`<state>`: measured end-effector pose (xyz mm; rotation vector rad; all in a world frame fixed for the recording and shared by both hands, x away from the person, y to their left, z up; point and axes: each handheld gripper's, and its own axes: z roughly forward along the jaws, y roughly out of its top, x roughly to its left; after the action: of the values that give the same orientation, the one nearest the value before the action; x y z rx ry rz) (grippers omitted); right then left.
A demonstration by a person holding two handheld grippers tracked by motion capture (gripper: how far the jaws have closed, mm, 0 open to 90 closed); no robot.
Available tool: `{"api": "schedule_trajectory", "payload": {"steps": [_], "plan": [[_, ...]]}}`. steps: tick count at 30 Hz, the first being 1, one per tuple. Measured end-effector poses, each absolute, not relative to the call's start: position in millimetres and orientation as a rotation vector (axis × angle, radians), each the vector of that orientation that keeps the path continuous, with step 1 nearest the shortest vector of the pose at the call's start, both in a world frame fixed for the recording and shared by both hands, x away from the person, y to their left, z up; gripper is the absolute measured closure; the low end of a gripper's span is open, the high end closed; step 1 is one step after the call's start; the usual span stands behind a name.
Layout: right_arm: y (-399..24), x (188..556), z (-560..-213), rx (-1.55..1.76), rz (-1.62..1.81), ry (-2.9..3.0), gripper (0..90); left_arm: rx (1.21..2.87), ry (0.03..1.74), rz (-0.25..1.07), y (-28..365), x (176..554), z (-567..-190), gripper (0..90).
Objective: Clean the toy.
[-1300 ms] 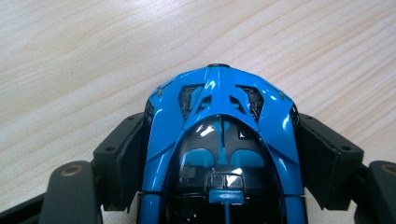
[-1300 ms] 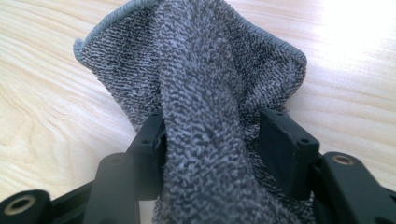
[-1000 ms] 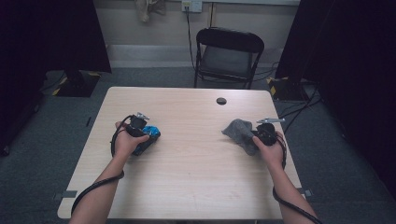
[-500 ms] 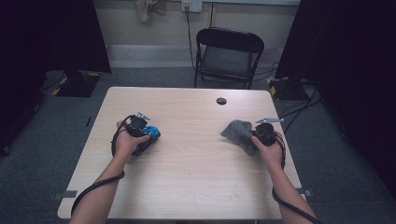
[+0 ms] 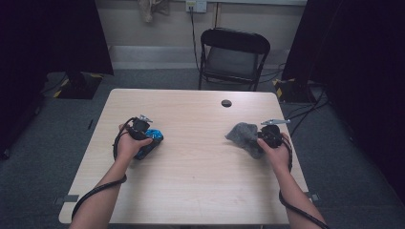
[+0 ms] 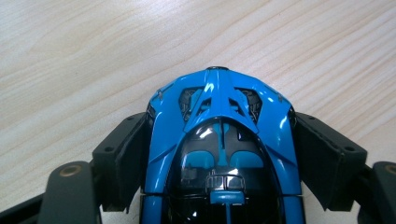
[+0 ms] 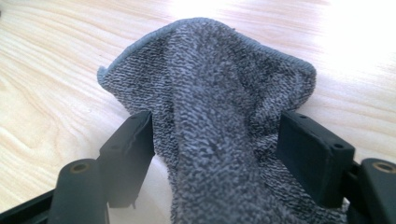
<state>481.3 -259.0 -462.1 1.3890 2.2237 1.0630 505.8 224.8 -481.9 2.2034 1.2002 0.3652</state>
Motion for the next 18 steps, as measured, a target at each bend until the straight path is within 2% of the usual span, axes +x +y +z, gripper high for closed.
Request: {"api": "schedule_trajectory", "payload": {"steps": [18], "plan": [[-249,480,-450,1.334,1.074,2.258,23.8,2.162,1.159,0.322,230,498,-456,17.1]]}}
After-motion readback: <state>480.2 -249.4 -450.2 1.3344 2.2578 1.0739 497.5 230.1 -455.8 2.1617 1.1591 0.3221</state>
